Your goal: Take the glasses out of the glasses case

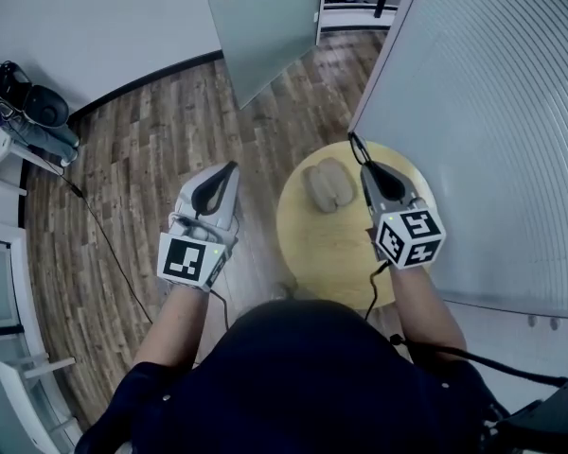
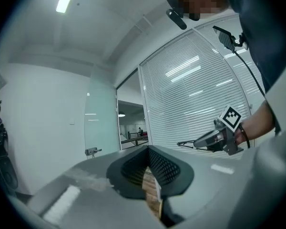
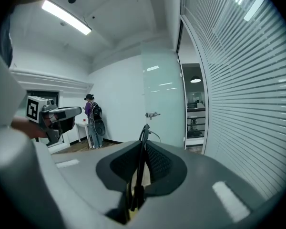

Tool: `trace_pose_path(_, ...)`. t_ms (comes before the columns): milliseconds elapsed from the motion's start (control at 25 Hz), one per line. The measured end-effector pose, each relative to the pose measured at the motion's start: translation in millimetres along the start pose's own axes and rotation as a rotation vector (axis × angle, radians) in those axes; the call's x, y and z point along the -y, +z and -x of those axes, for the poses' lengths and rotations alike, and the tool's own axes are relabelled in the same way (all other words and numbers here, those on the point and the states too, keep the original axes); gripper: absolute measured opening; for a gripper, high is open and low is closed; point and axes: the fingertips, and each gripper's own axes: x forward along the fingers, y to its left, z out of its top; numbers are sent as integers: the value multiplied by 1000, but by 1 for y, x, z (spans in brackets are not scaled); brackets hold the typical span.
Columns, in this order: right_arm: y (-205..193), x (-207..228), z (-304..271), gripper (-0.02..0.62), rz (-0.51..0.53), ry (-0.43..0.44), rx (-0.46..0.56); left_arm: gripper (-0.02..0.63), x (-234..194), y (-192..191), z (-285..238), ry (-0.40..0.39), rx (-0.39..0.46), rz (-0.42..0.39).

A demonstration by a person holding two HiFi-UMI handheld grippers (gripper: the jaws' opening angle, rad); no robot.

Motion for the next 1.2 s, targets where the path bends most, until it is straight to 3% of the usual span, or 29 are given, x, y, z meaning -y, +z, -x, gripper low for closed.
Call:
trace_pose_path(480, 28, 5, 22, 32, 20, -15, 97, 5, -4, 29, -1, -18, 68, -37)
trace_pose_path(1200, 36, 11, 19, 32, -8, -33, 115, 5, 0, 22, -7, -47, 47, -4)
